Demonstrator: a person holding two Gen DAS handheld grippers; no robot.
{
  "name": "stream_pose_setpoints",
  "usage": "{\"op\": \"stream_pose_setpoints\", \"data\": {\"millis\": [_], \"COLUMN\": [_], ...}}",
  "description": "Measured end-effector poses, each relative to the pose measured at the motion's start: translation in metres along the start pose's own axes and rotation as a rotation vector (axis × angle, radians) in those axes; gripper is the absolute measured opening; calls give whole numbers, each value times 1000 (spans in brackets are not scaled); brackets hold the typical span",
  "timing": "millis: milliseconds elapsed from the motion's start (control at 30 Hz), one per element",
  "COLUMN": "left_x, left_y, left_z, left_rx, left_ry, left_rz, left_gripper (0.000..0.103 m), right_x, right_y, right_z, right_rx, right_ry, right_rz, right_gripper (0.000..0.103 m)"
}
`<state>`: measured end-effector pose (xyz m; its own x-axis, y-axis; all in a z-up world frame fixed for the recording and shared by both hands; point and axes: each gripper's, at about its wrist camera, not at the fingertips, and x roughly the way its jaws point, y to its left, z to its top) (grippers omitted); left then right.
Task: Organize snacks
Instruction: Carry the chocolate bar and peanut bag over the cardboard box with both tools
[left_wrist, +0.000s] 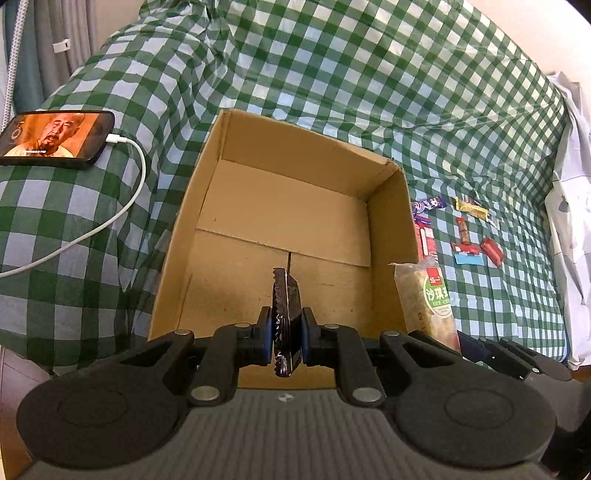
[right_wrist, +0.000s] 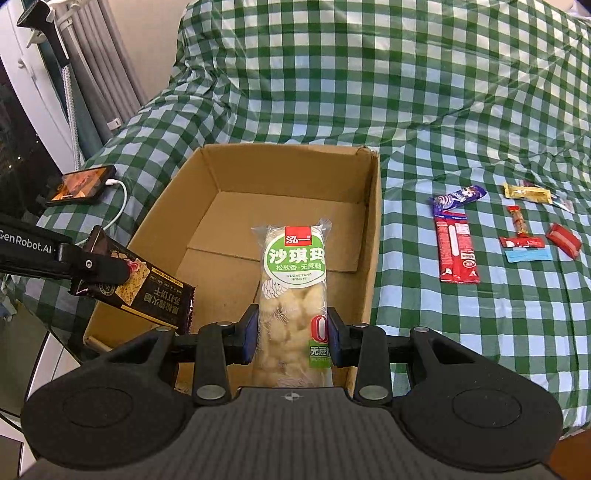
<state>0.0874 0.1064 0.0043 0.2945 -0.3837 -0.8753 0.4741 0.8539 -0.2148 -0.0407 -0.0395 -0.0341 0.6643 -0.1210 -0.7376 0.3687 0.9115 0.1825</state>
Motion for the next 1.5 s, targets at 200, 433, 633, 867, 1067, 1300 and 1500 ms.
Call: {"op": "stream_pose_setpoints", "data": {"millis": [200, 433, 633, 867, 1067, 1300, 1500], "left_x": [13, 28, 45, 64, 76, 91, 101], "left_y": [2, 6, 10, 10, 6, 0, -3], "left_z": [5, 13, 19, 26, 30, 33, 36], "left_rx": [-4, -8, -9, -10, 3, 13, 23], "left_ry": [17, 36, 60, 86, 99, 124, 142], "left_rz": [8, 17, 26, 36, 39, 47, 60], "left_gripper": [16, 16, 16, 16, 16, 16, 16], "right_x": [11, 28, 43, 60, 73, 85, 90], "right_y": [2, 1, 1, -3, -8, -12, -14], "right_z": [4, 10, 12, 15, 20, 21, 19], "right_rx": [-3, 0, 3, 11, 20, 35, 37], "right_ry": [19, 40, 63, 84, 94, 104, 111], "right_rz": [5, 13, 15, 22, 20, 10, 6], "right_gripper": [38, 38, 38, 38, 38, 38, 38]}}
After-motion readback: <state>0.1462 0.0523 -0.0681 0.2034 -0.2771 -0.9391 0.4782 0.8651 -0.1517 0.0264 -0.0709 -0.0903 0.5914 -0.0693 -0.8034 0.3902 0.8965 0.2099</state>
